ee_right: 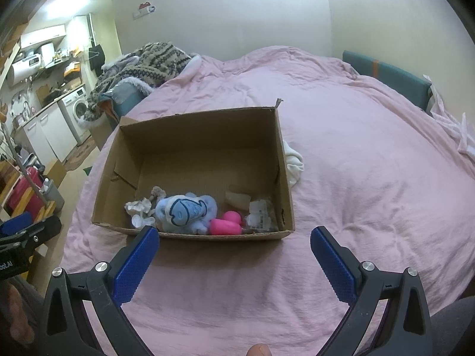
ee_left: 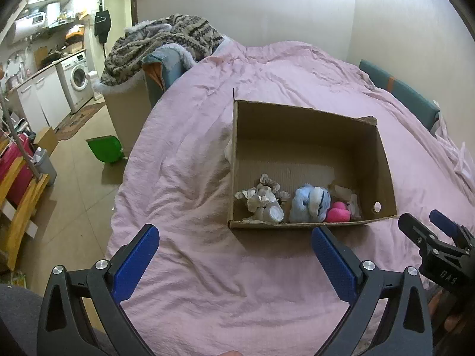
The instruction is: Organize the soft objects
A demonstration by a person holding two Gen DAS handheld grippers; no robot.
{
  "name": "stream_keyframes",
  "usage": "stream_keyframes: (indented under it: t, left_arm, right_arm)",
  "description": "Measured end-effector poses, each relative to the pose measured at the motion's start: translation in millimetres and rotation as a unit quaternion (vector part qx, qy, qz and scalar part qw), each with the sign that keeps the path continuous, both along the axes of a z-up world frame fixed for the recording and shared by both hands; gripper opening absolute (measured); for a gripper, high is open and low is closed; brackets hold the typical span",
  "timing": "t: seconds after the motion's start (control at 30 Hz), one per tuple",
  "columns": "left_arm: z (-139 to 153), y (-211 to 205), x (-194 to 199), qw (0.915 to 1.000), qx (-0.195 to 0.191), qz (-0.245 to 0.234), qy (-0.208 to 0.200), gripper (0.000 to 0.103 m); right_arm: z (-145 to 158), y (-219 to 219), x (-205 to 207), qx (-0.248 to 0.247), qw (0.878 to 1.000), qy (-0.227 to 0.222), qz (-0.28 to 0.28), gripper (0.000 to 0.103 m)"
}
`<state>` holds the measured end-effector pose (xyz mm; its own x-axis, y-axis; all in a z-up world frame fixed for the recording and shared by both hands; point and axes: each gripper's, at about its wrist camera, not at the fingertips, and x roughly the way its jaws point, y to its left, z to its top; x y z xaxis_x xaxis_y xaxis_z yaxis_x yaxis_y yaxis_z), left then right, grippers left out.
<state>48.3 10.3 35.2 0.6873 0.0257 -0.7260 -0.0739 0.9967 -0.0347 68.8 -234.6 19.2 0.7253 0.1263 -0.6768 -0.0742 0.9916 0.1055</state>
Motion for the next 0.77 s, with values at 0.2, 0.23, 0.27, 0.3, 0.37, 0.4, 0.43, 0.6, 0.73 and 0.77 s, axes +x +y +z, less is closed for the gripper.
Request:
stream_keyframes:
  t: [0.2, 0.23, 0.27, 0.3, 0.37, 0.4, 0.43, 0.6, 0.73, 0.77]
  left_arm:
    - [-0.8, -0.1, 1.3, 1.0000, -0.001, -0.001, 0.002, 0.102]
    - [-0.8, -0.2, 1.4, 1.0000, -0.001, -0.001, 0.003, 0.102]
    - [-0.8, -0.2, 1.3, 1.0000, -0.001, -0.001, 0.003, 0.102]
    - [-0.7, -0.3, 1.3, 1.0000, -0.001, 0.000, 0.003, 0.102]
    - [-1.1, -0.2, 1.5, 1.0000, -0.001, -0.001, 0.004, 0.102]
    - [-1.8, -0.1, 1.8, 1.0000, -0.001, -0.002, 0.004, 0.102]
    - [-2.4, -0.1, 2.0, 1.0000, -0.002, -0.002, 0.005, 0.102]
    - [-3.8, -0.3, 2.8, 1.0000, -0.003, -0.003, 0.006, 0.102]
    - [-8.7, 0.6, 3.7, 0.9999, -0.006, -0.004, 0.011, 0.102]
    - [-9.2, 0.3, 3.5, 0.9999, -0.005, -0.007, 0.010, 0.102]
  right_arm:
    - [0.4, -0.5, 0.0, 0.001, 1.000, 0.000, -0.001, 0.103]
    - [0.7, -0.6, 0.2, 0.001, 1.000, 0.001, -0.002, 0.103]
    - [0.6, -0.7, 0.7, 0.002, 1.000, 0.002, -0.002, 0.103]
    - [1.3, -0.7, -0.3, 0.002, 1.000, 0.002, -0.003, 0.103]
    - [1.2, -0.5, -0.4, 0.003, 1.000, 0.002, -0.004, 0.103]
    - [1.3, -0.5, -0.4, 0.003, 1.000, 0.002, -0.004, 0.103]
    - [1.5, -0.7, -1.1, 0.004, 1.000, 0.002, -0.006, 0.103]
    - [2.1, -0.5, -1.1, 0.007, 1.000, 0.001, -0.008, 0.103]
    - [2.2, -1.2, -1.2, 0.006, 1.000, 0.000, -0.008, 0.103]
    - [2.5, -0.9, -1.4, 0.007, 1.000, 0.000, -0.009, 0.103]
